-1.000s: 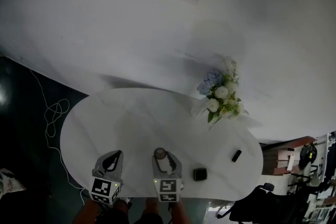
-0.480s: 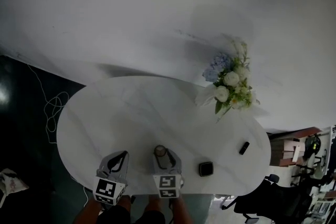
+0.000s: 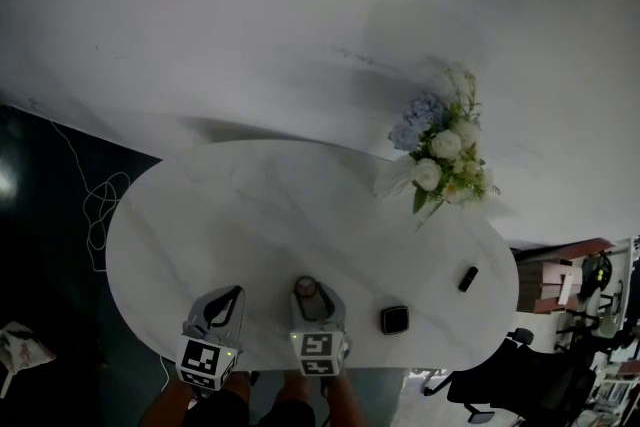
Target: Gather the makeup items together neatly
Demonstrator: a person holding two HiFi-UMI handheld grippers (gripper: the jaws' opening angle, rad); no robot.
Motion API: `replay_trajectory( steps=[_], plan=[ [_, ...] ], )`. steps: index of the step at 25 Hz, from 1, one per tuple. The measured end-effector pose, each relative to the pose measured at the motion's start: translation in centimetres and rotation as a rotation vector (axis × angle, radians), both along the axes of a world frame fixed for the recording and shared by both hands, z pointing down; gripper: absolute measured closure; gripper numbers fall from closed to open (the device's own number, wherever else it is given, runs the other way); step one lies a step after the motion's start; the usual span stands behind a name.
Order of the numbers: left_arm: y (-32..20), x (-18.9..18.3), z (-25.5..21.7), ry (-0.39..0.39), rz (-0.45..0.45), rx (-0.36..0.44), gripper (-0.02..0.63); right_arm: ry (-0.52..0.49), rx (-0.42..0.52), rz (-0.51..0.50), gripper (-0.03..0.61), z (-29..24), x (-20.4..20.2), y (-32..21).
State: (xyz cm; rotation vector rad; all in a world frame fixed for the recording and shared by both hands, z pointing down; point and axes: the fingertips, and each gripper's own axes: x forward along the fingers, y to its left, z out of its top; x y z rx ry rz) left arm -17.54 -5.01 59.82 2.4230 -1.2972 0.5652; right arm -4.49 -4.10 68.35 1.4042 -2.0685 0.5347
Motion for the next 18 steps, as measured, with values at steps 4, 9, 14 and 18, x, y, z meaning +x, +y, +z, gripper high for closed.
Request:
replay_trajectory(
  steps=[4, 9, 14, 18],
  plan=[
    [0.1, -0.1, -0.1, 0.004, 0.001, 0.001, 0.603, 0.017, 0.007, 0.002, 0.364, 0.0, 0.0, 0.1],
    [0.2, -0.8, -0.4, 0.0, -0.006, 0.003, 0.603, 0.017, 0.013, 0.016, 0.362, -0.2, 0.0, 0.0],
    [-0.1, -1.0, -1.2, 0.003, -0.01, 0.02, 0.603, 0.007, 0.016, 0.034, 0.35, -0.6, 0.2, -0.2],
    [-0.7, -1.0, -2.7, 0.007, -0.006, 0.05, 0.603, 0.007, 0.05, 0.048, 0.35, -2.5, 0.5, -0.7]
  ],
)
